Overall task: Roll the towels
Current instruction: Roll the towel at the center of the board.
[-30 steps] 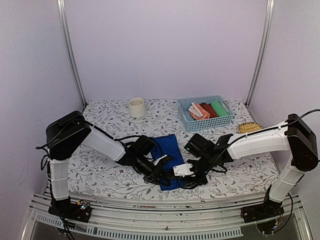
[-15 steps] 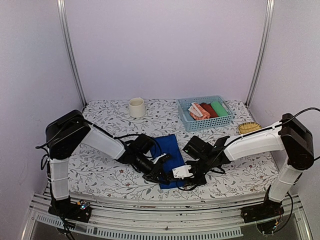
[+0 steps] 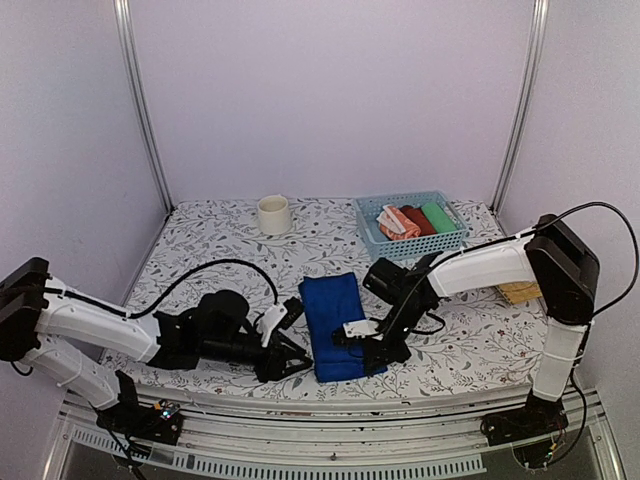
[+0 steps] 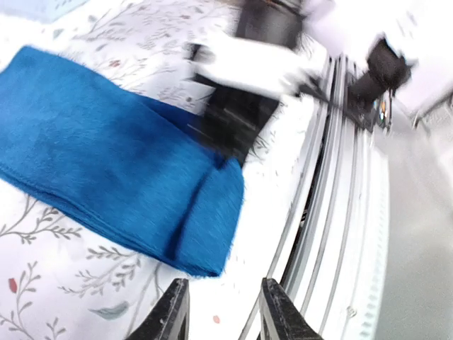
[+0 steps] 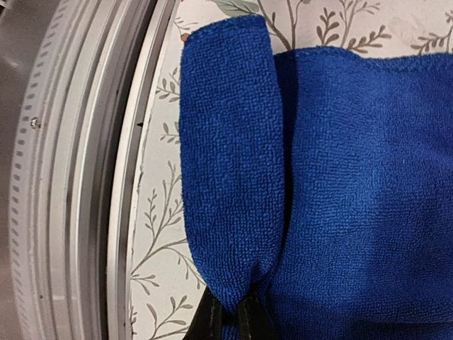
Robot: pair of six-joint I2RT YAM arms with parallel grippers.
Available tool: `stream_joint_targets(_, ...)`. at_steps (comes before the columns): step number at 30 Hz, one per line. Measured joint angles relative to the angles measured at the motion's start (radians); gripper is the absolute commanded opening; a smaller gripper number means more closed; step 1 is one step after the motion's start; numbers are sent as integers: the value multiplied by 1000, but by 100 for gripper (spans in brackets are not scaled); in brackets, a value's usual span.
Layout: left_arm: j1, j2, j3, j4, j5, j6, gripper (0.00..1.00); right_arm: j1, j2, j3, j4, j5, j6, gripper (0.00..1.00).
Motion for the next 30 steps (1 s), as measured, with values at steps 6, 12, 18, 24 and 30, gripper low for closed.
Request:
stream_joint_targets(6, -217, 10, -77, 61, -294, 201, 34, -101, 206, 204, -258, -217, -16, 3)
stream_joint_targets(12, -311, 214, 151, -12, -462, 436, 40, -146, 347, 332, -452, -348, -45, 3)
stream_joint_targets(18, -339, 405, 336, -76, -544, 613, 39, -148, 360, 345, -486, -360, -45, 4)
stream_joint_targets(24, -339, 508, 398, -134, -603, 680, 26, -148, 360, 343, -484, -360, -36, 4)
stream_joint_targets(30, -339, 509, 415, -157, -661, 695, 32, -149, 360, 338, -480, -364, -29, 4)
